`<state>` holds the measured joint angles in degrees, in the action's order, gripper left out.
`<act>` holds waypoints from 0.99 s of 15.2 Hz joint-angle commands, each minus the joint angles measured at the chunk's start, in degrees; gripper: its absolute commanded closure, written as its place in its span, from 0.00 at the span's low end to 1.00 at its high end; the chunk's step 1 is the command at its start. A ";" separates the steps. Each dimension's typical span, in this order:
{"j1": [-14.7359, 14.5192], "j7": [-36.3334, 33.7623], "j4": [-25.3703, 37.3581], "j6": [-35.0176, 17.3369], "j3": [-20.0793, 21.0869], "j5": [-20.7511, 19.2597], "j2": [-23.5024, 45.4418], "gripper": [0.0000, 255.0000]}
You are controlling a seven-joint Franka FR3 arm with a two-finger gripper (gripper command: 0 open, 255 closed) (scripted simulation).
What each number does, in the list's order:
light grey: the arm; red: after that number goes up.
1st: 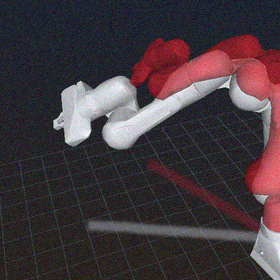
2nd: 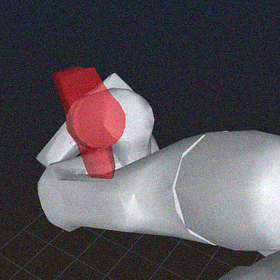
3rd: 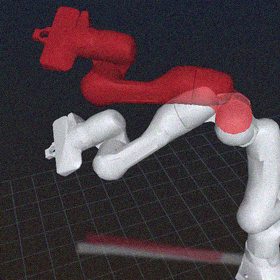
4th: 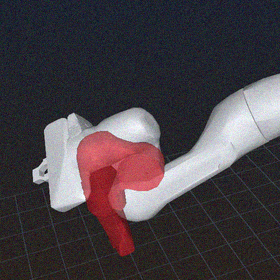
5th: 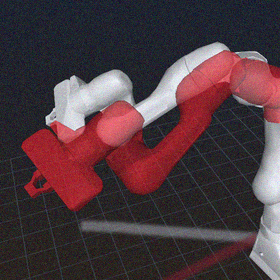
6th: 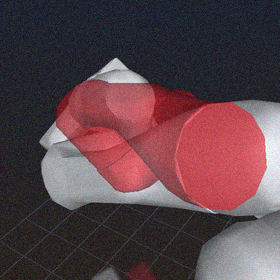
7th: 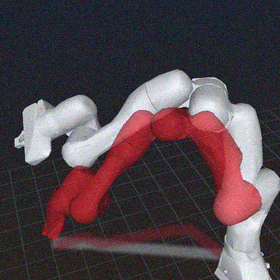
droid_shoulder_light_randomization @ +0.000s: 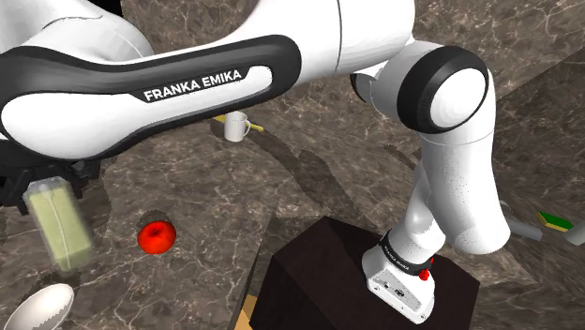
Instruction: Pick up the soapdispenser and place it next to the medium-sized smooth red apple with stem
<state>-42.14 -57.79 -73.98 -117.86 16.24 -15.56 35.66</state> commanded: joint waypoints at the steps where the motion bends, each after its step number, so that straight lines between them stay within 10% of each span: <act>1: 0.02 -0.24 -0.91 -1.40 -0.12 -0.21 0.45 1.00; 15: -0.04 -1.62 -5.32 -8.61 -0.94 -1.54 3.39 1.00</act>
<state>-42.04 -59.36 -79.22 -126.58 15.28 -17.12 38.64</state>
